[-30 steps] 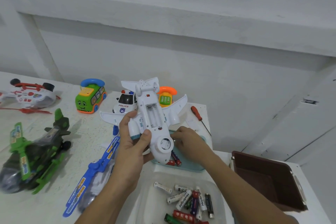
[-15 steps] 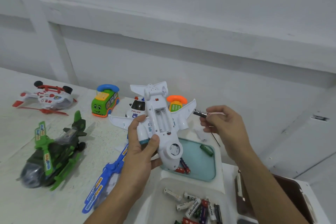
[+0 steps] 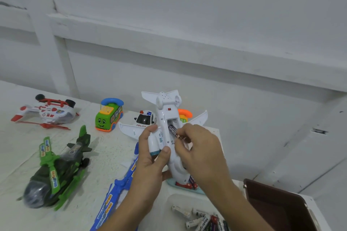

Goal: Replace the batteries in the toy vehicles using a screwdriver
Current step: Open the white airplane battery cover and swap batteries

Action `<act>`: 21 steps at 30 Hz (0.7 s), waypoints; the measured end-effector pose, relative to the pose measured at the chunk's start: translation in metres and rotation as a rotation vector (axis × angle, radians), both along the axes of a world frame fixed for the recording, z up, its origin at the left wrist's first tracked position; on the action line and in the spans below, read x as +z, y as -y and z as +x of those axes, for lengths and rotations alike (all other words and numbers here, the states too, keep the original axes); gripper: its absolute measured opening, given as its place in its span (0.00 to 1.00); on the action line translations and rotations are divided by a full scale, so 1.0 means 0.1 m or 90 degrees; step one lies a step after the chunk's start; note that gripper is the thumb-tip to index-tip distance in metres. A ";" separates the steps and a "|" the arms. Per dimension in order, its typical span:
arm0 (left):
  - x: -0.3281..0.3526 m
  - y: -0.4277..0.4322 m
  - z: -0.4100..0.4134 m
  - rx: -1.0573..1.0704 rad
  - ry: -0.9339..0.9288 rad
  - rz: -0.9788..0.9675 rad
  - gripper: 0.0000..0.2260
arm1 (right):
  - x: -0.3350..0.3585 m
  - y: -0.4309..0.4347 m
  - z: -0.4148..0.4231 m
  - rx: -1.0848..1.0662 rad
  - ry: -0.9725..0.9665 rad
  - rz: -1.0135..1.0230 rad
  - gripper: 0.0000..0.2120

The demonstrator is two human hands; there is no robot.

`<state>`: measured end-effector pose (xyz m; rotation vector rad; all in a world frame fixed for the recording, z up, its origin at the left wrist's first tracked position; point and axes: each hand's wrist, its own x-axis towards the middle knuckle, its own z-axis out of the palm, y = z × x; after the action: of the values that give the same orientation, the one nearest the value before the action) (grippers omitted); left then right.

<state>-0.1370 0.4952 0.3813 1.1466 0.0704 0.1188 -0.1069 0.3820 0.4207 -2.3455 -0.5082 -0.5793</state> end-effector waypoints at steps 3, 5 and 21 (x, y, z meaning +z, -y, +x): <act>0.02 -0.03 0.00 -0.009 0.002 -0.013 0.22 | 0.00 -0.07 -0.01 -0.037 0.068 -0.104 0.10; 0.03 -0.07 0.00 -0.015 0.005 -0.019 0.21 | 0.03 -0.09 -0.01 -0.021 0.035 -0.125 0.08; 0.11 -0.26 -0.03 -0.064 0.008 -0.031 0.22 | 0.07 -0.18 -0.14 -0.015 -0.060 -0.099 0.18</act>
<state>-0.1404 0.5211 0.3919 1.0983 0.0044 0.0349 -0.1208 0.4001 0.4280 -2.5155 -0.4988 -0.4519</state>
